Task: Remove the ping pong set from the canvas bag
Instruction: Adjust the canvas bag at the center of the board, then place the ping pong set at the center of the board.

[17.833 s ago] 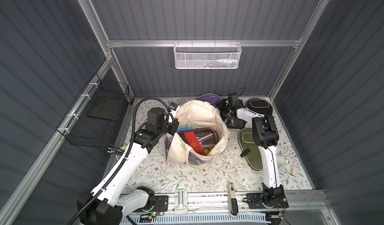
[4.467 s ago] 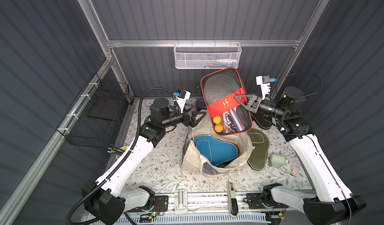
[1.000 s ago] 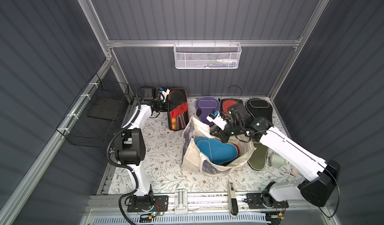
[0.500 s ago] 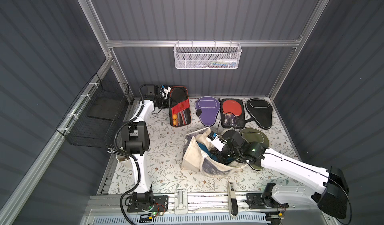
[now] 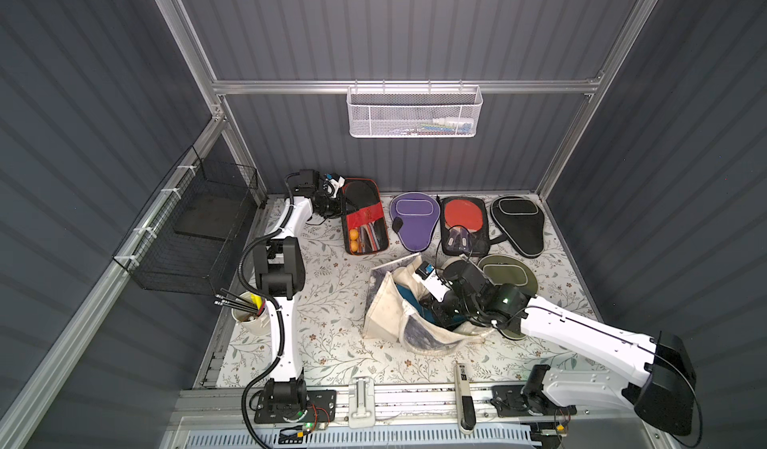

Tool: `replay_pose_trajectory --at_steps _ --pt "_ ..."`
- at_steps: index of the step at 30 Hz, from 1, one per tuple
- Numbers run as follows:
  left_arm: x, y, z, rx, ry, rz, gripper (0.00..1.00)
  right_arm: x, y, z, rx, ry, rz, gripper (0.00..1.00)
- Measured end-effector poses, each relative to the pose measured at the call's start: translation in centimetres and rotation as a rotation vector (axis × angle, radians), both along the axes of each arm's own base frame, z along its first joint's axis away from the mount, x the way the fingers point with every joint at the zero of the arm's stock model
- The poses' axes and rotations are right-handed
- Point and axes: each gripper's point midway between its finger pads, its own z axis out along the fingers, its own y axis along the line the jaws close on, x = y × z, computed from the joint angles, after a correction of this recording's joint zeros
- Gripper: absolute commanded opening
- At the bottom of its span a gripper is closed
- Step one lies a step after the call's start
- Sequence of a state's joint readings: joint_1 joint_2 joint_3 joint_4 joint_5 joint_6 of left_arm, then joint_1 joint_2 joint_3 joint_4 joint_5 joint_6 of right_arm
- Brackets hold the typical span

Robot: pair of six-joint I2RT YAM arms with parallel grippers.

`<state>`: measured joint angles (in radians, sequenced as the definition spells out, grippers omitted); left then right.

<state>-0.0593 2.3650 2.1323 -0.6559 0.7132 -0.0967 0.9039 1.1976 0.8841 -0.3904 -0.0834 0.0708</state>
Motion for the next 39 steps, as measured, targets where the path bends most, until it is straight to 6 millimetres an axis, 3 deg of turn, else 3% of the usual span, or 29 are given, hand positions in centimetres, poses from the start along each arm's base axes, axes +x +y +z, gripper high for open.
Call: replay_pose_trajectory --at_steps 11,18,26,31,39 --pt "-0.8 -2.2 -1.5 -0.01 0.091 -0.03 0.0 0.6 -0.4 0.2 -0.055 0.002 -0.029 0.0" --pt "-0.6 -2.3 -2.0 0.003 0.13 -0.024 0.0 0.8 -0.4 -0.3 -0.086 0.013 -0.036 0.0" --pt "0.1 -2.3 -2.3 0.046 0.147 0.0 0.07 1.0 -0.4 -0.1 -0.101 0.003 -0.034 0.0" --pt "0.4 -2.2 -2.7 0.053 0.154 0.004 0.2 1.1 -0.5 -0.1 -0.105 -0.001 -0.031 0.0" --pt "0.7 -1.8 -3.0 0.077 0.163 0.037 0.24 1.1 -0.5 -0.1 -0.109 -0.005 -0.027 0.0"
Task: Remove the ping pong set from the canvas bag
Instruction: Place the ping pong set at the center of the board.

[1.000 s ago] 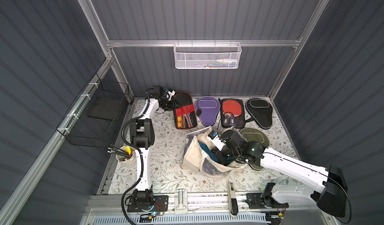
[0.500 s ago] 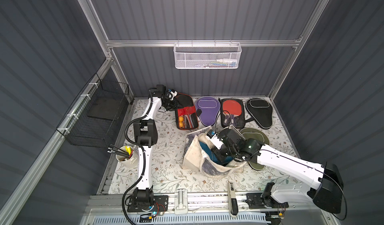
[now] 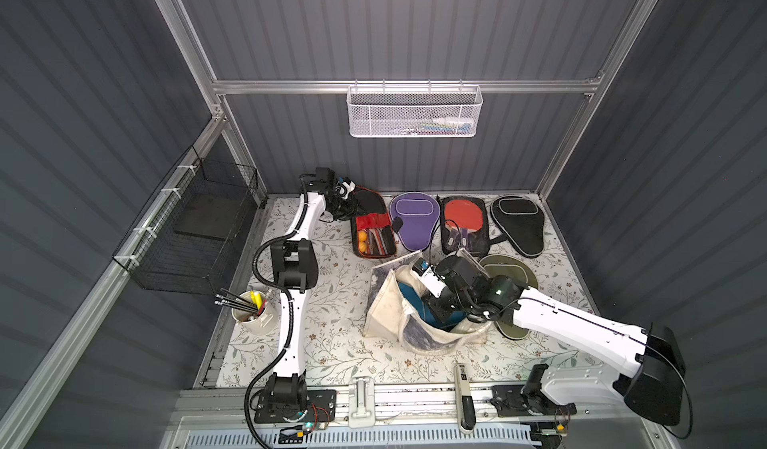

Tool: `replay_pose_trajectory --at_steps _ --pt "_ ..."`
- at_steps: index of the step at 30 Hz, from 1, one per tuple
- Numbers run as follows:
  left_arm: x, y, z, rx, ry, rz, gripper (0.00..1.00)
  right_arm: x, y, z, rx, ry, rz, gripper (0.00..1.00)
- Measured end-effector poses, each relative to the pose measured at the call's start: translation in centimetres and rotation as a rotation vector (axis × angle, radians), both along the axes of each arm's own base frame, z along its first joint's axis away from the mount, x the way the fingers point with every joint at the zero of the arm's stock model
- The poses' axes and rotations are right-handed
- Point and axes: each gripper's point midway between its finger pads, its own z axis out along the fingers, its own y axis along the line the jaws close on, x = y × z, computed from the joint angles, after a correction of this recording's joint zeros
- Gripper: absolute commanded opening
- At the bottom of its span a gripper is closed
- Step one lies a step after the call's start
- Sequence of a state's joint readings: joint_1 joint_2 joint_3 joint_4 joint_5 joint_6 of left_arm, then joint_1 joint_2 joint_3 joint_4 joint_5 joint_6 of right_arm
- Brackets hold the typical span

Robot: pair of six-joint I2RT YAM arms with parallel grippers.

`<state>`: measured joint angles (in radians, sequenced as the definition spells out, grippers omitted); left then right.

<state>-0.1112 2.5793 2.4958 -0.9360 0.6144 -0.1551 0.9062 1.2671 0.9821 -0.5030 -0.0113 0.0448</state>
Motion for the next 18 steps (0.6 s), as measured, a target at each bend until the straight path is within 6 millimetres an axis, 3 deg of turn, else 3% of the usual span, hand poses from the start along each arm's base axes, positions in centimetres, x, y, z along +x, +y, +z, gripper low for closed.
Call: replay_pose_trajectory --at_steps 3,13,18 --pt "0.2 0.0 -0.1 0.01 -0.002 0.012 0.29 0.0 0.0 0.0 0.0 0.0 0.0 0.0" --pt "1.0 0.1 -0.6 0.056 -0.035 0.032 0.35 0.0 0.0 0.0 0.0 0.0 -0.001 0.0" --pt "2.6 0.8 -0.8 0.135 -0.132 0.023 0.46 0.0 0.0 0.0 0.0 0.0 -0.001 0.0"
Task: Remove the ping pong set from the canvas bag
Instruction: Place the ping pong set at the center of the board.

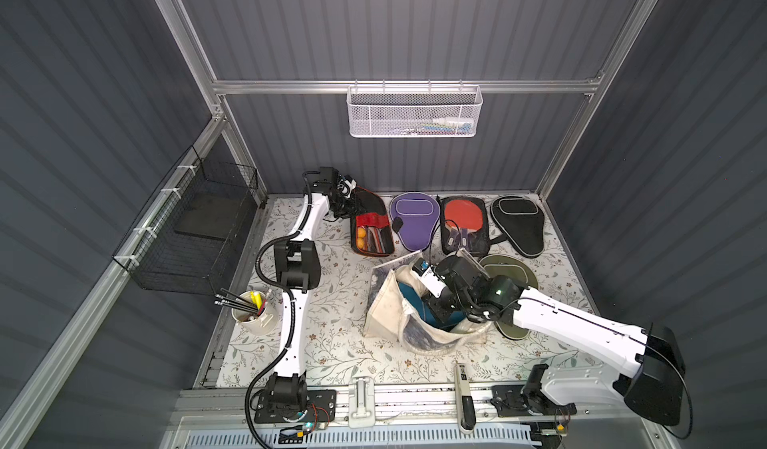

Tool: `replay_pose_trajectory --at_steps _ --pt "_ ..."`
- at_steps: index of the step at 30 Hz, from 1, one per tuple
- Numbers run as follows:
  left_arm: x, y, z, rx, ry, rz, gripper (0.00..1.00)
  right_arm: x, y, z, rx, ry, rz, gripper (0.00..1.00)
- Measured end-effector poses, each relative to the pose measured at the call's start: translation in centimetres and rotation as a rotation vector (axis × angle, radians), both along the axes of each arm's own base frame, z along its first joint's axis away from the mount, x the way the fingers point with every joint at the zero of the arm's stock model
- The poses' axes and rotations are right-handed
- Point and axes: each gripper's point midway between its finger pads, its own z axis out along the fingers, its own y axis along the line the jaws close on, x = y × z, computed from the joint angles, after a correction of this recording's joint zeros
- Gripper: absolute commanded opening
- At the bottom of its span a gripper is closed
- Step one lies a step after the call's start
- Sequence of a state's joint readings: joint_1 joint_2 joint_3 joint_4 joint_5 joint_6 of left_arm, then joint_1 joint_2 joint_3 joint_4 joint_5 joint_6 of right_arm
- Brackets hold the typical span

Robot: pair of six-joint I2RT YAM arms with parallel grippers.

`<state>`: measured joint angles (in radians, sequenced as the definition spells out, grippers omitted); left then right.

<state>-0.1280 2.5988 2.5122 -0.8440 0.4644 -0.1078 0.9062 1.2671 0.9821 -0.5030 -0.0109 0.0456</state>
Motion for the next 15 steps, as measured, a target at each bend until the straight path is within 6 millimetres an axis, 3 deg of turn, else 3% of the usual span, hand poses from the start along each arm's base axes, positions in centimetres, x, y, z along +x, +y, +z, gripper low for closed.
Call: replay_pose_trajectory --at_steps 6,15 --pt "2.3 1.5 -0.6 0.112 -0.122 -0.002 0.53 0.0 0.0 0.0 0.0 0.0 -0.001 0.0" --pt "3.0 2.8 -1.3 0.192 -0.174 0.02 0.65 0.0 0.0 0.0 -0.001 -0.001 -0.001 0.0"
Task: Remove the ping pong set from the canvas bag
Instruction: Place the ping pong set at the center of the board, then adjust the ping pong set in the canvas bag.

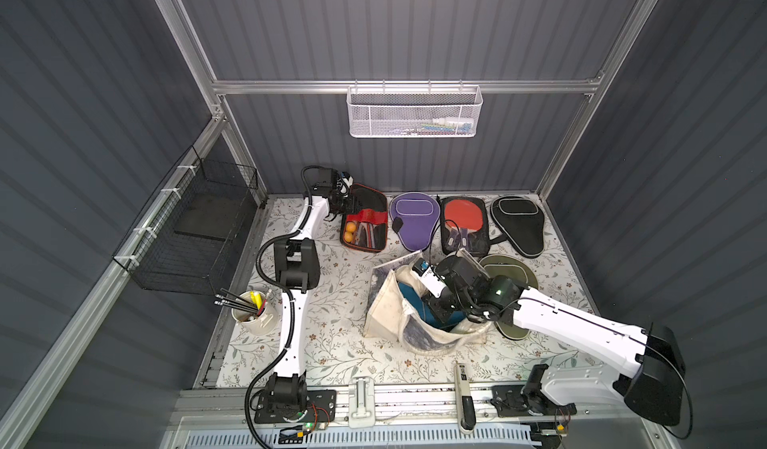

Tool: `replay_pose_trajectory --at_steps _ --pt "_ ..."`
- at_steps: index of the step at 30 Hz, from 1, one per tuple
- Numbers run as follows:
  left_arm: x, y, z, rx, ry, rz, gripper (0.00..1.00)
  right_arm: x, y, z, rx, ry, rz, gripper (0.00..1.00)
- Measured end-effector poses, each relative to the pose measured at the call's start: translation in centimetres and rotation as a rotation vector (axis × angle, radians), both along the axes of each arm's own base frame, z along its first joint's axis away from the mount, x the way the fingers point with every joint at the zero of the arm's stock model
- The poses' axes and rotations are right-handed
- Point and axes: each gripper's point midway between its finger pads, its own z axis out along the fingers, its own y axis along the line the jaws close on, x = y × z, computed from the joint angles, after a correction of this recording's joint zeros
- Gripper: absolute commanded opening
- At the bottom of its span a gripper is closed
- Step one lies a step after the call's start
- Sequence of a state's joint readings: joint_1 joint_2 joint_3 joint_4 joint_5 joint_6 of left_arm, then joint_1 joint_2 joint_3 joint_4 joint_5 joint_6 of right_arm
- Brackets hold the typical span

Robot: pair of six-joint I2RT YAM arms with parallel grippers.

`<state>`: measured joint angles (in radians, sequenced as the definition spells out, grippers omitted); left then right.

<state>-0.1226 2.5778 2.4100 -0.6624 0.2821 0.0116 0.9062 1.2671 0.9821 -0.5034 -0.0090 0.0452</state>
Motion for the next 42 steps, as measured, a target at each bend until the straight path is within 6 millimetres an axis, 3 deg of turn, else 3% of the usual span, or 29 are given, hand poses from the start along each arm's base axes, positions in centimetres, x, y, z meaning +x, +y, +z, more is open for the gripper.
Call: replay_pose_trajectory --at_steps 5,10,14,20,23,27,31,35,38,42 --pt "0.0 1.2 -0.5 0.045 -0.002 0.035 0.73 0.1 -0.1 0.3 0.004 -0.011 -0.003 0.0" --pt "-1.2 2.7 -2.6 0.138 0.053 0.052 0.85 0.0 -0.3 1.9 0.034 -0.044 -0.005 0.0" --pt "-1.4 3.4 -2.3 0.184 0.051 0.054 0.99 0.1 -0.7 3.5 0.053 -0.084 -0.006 0.0" --pt "-3.0 4.2 -0.8 0.238 0.059 0.05 1.0 0.5 -0.9 5.4 0.06 -0.145 -0.001 0.0" --pt "-4.5 4.3 2.0 0.256 0.03 0.041 1.0 0.9 -1.1 6.2 0.054 -0.181 0.0 0.0" --pt "-6.7 3.7 9.3 0.26 -0.089 0.029 1.0 1.6 -1.4 7.4 0.033 -0.25 0.003 0.0" --pt "-10.7 0.6 18.4 0.2 -0.262 -0.04 1.0 2.7 -1.6 9.2 0.012 -0.344 0.015 0.0" --pt "-16.1 -3.2 25.2 0.063 -0.394 -0.179 1.0 4.1 -2.0 11.8 0.007 -0.433 0.026 0.0" --pt "-20.5 -5.9 27.5 -0.026 -0.431 -0.3 1.0 5.3 -2.4 14.0 0.003 -0.498 0.027 0.0" --pt "-24.5 -8.1 27.6 -0.101 -0.405 -0.424 1.0 6.4 -2.5 15.4 -0.006 -0.544 0.041 0.0"
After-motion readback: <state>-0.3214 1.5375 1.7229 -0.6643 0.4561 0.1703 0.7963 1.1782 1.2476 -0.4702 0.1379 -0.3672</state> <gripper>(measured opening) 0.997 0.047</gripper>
